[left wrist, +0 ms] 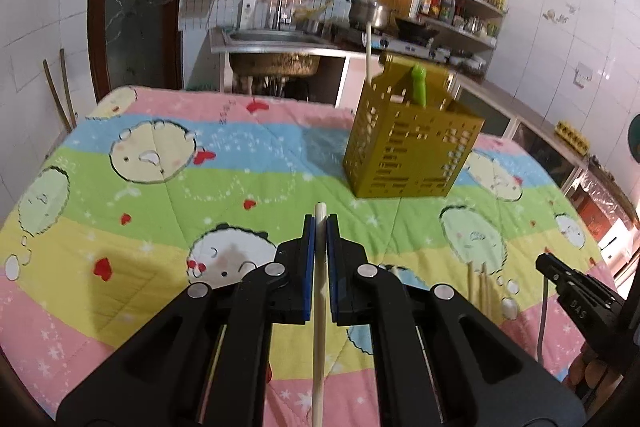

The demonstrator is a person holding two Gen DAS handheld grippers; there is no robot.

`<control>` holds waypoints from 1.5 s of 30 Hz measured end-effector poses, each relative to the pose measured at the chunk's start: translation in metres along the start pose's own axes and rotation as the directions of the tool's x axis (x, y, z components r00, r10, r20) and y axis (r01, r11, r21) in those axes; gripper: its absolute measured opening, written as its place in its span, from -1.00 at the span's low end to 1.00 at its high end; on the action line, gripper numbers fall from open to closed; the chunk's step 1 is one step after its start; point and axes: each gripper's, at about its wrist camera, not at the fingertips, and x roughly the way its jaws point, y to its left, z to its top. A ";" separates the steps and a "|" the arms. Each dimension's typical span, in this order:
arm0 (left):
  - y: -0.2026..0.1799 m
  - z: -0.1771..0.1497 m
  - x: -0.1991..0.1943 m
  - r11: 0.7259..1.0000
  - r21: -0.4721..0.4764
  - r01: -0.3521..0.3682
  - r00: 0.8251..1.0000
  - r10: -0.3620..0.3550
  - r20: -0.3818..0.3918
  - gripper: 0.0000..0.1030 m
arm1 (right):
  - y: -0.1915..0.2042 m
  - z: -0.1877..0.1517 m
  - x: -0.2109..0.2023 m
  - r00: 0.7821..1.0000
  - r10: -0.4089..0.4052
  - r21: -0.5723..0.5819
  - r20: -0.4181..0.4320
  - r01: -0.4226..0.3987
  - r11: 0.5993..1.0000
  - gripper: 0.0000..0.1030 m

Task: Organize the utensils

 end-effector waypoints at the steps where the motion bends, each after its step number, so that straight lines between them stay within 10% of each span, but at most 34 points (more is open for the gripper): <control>1: -0.001 0.001 -0.005 1.000 0.003 -0.001 1.000 0.001 0.014 -0.91 | -0.001 0.002 -0.006 1.000 0.001 0.000 0.021 -0.001 1.000 -0.86; 17: -0.004 -0.019 -0.074 0.997 0.052 -0.048 0.977 0.037 0.208 -0.91 | 0.000 -0.013 -0.086 0.967 0.018 -0.018 0.254 -0.014 1.000 -0.86; 45: -0.014 -0.003 -0.096 0.997 0.067 -0.028 0.944 0.004 0.330 -0.91 | 0.000 0.004 -0.101 0.940 0.011 -0.031 0.342 -0.001 1.000 -0.86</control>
